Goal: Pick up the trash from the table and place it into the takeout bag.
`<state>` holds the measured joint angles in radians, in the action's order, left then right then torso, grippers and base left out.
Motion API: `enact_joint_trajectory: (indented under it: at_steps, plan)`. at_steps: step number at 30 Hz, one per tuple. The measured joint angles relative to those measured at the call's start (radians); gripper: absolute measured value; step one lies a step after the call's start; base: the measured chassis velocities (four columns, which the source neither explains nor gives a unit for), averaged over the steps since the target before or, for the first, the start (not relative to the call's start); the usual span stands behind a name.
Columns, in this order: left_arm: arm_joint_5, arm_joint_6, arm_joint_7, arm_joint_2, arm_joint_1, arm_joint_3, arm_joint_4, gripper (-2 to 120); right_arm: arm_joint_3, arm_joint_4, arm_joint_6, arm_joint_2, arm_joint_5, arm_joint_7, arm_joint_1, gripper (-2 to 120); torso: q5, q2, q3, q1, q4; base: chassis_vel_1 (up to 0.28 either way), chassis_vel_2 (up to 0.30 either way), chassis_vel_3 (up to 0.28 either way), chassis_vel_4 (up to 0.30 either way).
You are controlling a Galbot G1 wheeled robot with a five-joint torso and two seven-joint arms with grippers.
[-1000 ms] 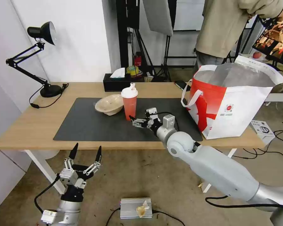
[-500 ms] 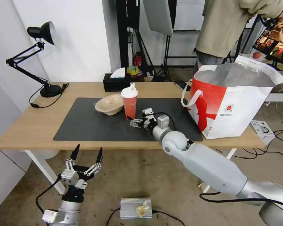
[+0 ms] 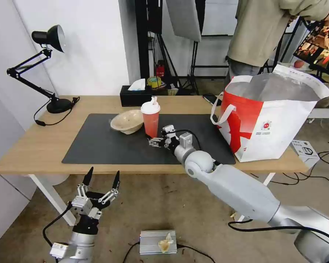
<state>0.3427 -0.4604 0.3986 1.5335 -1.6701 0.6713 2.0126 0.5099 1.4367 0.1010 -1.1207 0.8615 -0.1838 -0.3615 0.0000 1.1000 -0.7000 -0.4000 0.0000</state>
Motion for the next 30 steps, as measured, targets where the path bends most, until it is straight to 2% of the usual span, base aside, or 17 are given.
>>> enact_joint_trajectory:
  at_steps: [30]
  plan:
    - [-0.003, -0.001, 0.001, 0.004, 0.001, 0.002, -0.005, 100, -0.006, -0.169, -0.057, -0.078, -0.064, 0.055, 0.034, 100, 0.0000, 0.000, 0.000, 0.000, 0.0000, 0.000, 0.000, 0.000, 0.000]
